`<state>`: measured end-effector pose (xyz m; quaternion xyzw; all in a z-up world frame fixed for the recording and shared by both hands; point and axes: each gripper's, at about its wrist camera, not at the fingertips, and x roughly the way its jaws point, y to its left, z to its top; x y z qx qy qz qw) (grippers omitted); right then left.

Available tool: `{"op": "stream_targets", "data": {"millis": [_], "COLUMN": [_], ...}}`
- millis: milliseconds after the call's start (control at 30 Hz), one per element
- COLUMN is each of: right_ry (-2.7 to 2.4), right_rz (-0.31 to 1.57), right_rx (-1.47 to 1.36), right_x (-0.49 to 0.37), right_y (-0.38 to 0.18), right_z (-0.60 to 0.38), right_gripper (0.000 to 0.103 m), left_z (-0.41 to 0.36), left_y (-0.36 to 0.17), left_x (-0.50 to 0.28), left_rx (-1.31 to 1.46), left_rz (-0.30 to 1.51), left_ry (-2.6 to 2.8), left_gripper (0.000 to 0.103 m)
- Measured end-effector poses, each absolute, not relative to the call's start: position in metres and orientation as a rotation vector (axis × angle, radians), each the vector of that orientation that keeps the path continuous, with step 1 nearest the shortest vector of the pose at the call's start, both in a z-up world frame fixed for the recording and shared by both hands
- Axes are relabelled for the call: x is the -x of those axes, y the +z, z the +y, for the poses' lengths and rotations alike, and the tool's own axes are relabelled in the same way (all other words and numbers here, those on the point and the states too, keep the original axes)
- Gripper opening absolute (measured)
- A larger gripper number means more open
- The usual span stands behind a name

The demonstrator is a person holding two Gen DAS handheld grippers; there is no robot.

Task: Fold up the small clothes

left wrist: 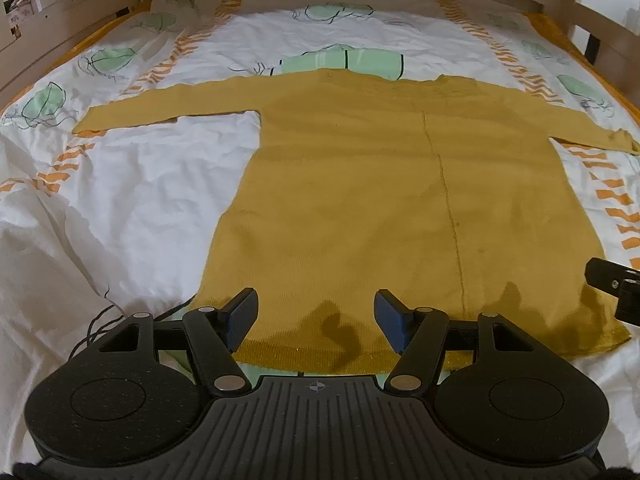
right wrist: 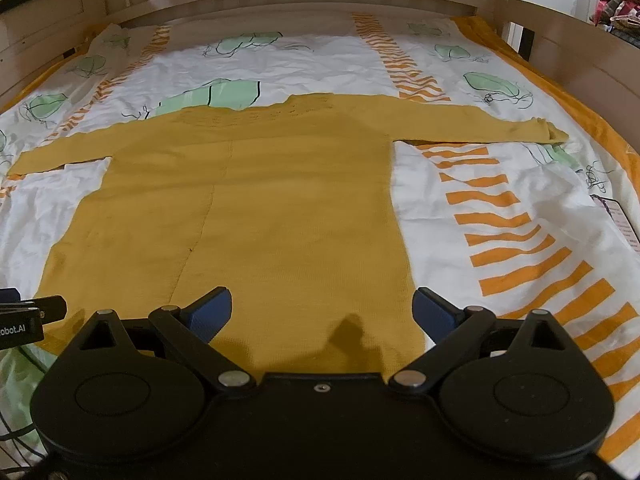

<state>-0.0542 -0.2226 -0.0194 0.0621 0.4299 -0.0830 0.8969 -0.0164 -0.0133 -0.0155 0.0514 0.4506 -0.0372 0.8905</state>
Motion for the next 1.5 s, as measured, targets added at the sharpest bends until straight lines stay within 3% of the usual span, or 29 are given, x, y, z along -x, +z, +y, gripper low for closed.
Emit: {"op": "stream_targets", "data": {"millis": [1500], "right_ry": [-0.150], "right_rz": [0.889], "right_rx": [-0.136], "right_x": [0.040], "right_y": [-0.024], "right_z": [-0.218], "right_gripper": [0.097], "left_z": [-0.013], "left_y": [-0.015], "left_x": [0.010], "left_rx": [-0.069], "left_rz": [0.971], "left_ry": [-0.086], "left_gripper": [0.063]}}
